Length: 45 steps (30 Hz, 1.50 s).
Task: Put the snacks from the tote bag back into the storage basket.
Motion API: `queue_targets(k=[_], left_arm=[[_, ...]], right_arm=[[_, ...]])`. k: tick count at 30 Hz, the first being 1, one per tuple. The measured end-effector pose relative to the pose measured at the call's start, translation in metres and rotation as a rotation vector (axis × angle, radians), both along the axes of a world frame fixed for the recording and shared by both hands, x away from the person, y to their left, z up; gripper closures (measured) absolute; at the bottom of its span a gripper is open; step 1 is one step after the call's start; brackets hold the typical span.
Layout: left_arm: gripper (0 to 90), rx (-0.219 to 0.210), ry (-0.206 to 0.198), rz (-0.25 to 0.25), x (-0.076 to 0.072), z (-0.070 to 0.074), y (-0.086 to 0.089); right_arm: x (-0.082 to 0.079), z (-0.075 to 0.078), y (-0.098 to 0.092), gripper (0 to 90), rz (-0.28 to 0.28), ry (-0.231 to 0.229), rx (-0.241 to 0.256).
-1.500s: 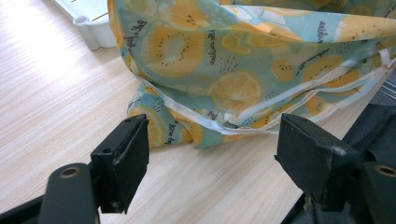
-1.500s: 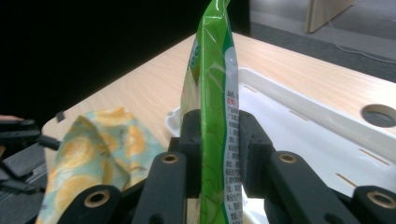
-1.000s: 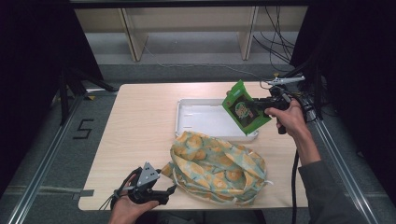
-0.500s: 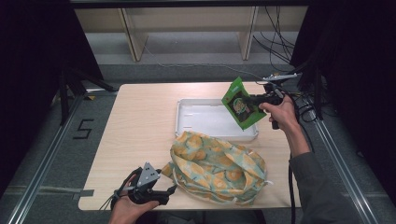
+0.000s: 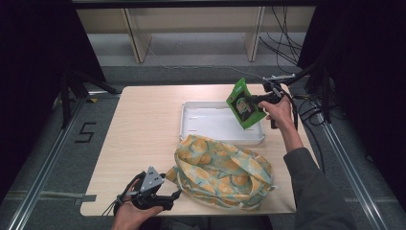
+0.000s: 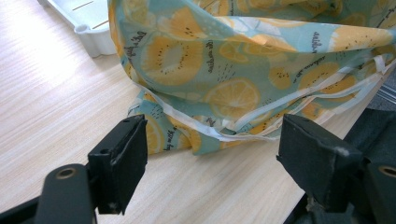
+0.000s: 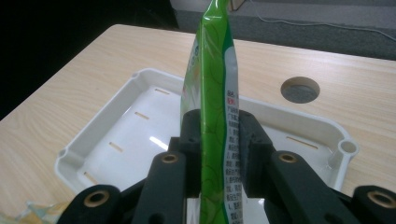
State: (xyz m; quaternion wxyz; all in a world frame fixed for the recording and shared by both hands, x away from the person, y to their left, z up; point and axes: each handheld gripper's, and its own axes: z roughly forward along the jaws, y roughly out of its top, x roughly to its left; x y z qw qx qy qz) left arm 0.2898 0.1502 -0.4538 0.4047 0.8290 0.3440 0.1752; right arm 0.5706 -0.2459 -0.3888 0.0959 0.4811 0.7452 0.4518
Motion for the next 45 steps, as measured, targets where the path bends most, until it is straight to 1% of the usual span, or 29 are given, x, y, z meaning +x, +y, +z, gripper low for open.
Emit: queue_targets(k=[4, 5, 8, 11, 12, 13, 14, 16, 17, 18, 20, 21, 23, 26, 28, 29, 30, 32, 33, 34, 35, 37, 38, 40, 41, 42, 43, 44, 45], left_arm=[[23.5, 0.008, -0.016, -0.014, 0.001, 0.000, 0.000], [23.5, 0.010, -0.014, -0.017, 0.001, 0.000, 0.000], [23.5, -0.014, 0.020, -0.004, -0.001, -0.001, -0.003], [23.5, 0.009, -0.011, -0.020, 0.000, -0.001, -0.002], [23.5, 0.009, -0.010, -0.020, 0.000, -0.001, -0.002], [23.5, 0.012, -0.009, -0.021, 0.000, -0.001, -0.002], [23.5, 0.018, -0.012, -0.021, 0.000, -0.001, -0.002], [23.5, 0.009, -0.009, -0.022, 0.000, -0.001, -0.003], [23.5, 0.009, -0.002, -0.028, 0.000, -0.001, -0.003], [23.6, 0.012, -0.007, -0.024, 0.000, -0.002, -0.003], [23.5, 0.003, 0.007, -0.014, -0.001, -0.002, -0.004], [23.5, 0.013, -0.007, -0.026, 0.000, -0.001, -0.004], [23.5, 0.016, -0.011, -0.024, 0.000, -0.001, -0.004], [23.5, 0.005, 0.001, -0.020, -0.001, -0.002, -0.005], [23.5, 0.015, -0.005, -0.028, -0.001, -0.002, -0.004], [23.5, 0.016, -0.005, -0.029, -0.001, -0.002, -0.005], [23.5, 0.015, -0.005, -0.029, -0.001, -0.002, -0.005], [23.6, 0.015, -0.005, -0.029, -0.001, -0.002, -0.005], [23.5, 0.015, -0.006, -0.029, -0.001, -0.002, -0.005], [23.6, 0.016, -0.005, -0.030, -0.001, -0.002, -0.005], [23.5, 0.008, 0.004, -0.022, -0.002, -0.003, -0.005], [23.5, 0.014, -0.005, -0.029, -0.001, -0.002, -0.005], [23.5, 0.015, -0.006, -0.030, -0.001, -0.002, -0.005], [23.6, -0.001, 0.012, -0.017, -0.002, -0.003, -0.006], [23.6, 0.000, 0.011, -0.017, -0.002, -0.003, -0.006], [23.6, 0.009, 0.002, -0.024, -0.002, -0.003, -0.006], [23.6, 0.008, 0.004, -0.023, -0.002, -0.003, -0.006], [23.6, 0.008, 0.004, -0.024, -0.002, -0.003, -0.006], [23.6, 0.007, 0.004, -0.024, -0.002, -0.003, -0.006]], right_arm=[[0.008, -0.003, 0.002, 75.0, -0.018, 0.004, -0.039], [0.008, -0.003, 0.005, 75.0, -0.045, 0.039, -0.015], [0.015, -0.006, 0.003, 75.0, -0.044, 0.009, -0.039], [0.017, -0.008, 0.006, 74.9, -0.083, 0.052, -0.035], [0.020, -0.010, 0.003, 74.9, -0.083, 0.030, -0.066], [0.018, -0.009, 0.005, 74.9, -0.102, 0.076, -0.038], [0.021, -0.010, 0.003, 74.9, -0.107, 0.061, -0.079], [0.025, -0.016, 0.002, 74.9, -0.101, 0.015, -0.033], [0.022, -0.015, 0.005, 74.9, -0.127, 0.082, -0.012], [0.024, -0.017, 0.004, 74.9, -0.126, 0.050, -0.027], [0.026, -0.017, 0.000, 74.9, -0.094, 0.070, -0.045], [0.024, -0.017, 0.004, 74.9, -0.146, 0.092, -0.056], [0.028, -0.019, 0.000, 74.9, -0.128, 0.062, -0.082], [0.027, -0.019, 0.005, 74.8, -0.167, 0.117, -0.045], [0.031, -0.023, 0.002, 74.8, -0.149, 0.057, -0.087], [0.029, -0.021, 0.006, 74.8, -0.176, 0.117, -0.043], [0.032, -0.024, 0.004, 74.8, -0.154, 0.086, -0.042], [0.032, -0.025, 0.006, 74.7, -0.179, 0.108, -0.055], [0.035, -0.027, 0.003, 74.7, -0.161, 0.074, -0.083], [0.036, -0.029, 0.002, 74.7, -0.142, 0.067, -0.062], [0.038, -0.032, 0.001, 74.7, -0.143, 0.027, -0.082], [0.039, -0.034, 0.001, 74.6, -0.154, 0.044, -0.068], [0.040, -0.035, 0.001, 74.6, -0.167, 0.023, -0.071], [0.040, -0.035, 0.002, 74.6, -0.168, 0.051, -0.058], [0.039, -0.033, 0.004, 74.6, -0.183, 0.091, -0.045], [0.040, -0.036, 0.004, 74.6, -0.204, 0.059, -0.055], [0.040, -0.035, 0.003, 74.6, -0.192, 0.087, -0.033], [0.042, -0.036, 0.001, 74.6, -0.176, 0.060, -0.046], [0.042, -0.034, 0.001, 74.6, -0.170, 0.071, -0.057]])
